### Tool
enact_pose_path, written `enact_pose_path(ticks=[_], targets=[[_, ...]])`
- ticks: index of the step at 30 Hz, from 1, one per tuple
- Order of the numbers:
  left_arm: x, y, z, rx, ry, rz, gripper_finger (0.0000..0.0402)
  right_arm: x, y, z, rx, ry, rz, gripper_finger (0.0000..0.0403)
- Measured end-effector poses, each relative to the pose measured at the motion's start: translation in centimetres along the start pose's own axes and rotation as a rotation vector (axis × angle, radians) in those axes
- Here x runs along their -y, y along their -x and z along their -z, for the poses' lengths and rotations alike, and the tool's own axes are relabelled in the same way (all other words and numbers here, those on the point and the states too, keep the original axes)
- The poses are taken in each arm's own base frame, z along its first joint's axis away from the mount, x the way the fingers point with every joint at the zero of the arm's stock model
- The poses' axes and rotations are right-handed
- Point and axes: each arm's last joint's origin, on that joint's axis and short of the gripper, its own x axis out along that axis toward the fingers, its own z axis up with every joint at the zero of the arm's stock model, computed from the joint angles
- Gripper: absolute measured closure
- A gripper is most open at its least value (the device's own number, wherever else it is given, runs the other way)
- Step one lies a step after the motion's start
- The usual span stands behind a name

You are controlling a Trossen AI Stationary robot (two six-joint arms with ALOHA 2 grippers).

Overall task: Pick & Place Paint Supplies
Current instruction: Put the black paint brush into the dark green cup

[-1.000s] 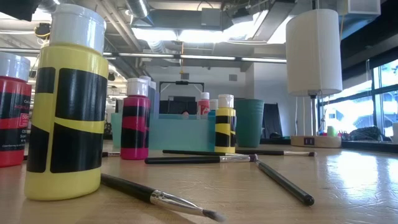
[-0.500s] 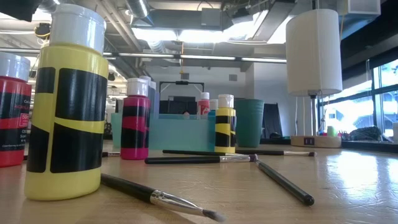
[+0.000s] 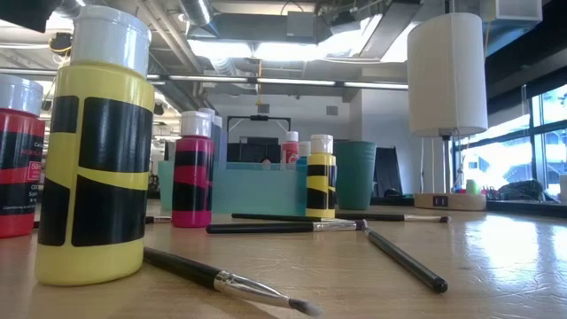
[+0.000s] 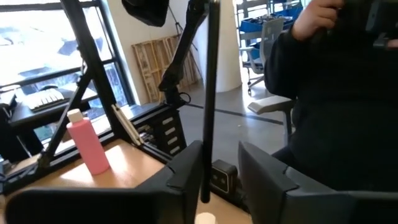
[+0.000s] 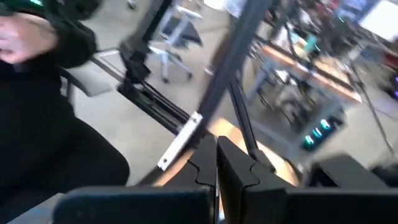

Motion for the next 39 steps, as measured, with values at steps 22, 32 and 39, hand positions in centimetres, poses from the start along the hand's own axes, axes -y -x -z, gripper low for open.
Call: enact_pose_path(ticks=[22, 32, 39], targets=[[-0.6, 1.3, 0.0, -0.141, 0.085, -0.318, 0.0258, -6.9, 8.2, 2.1, -0.566, -0.267, 0.970, 0.0403], [-0.4, 2.1, -0.1, -0.194, 0.119, -0.325, 0.0267, -3.4, 12.9, 3.4, -0.522, -0.358, 1.238, 0.0403], [-0.2, 2.2, 0.3, -0.239, 0.178, -0.313, 0.0268, 0.1, 16.3, 6.8, -0.595, -0.446, 1.347, 0.0403]])
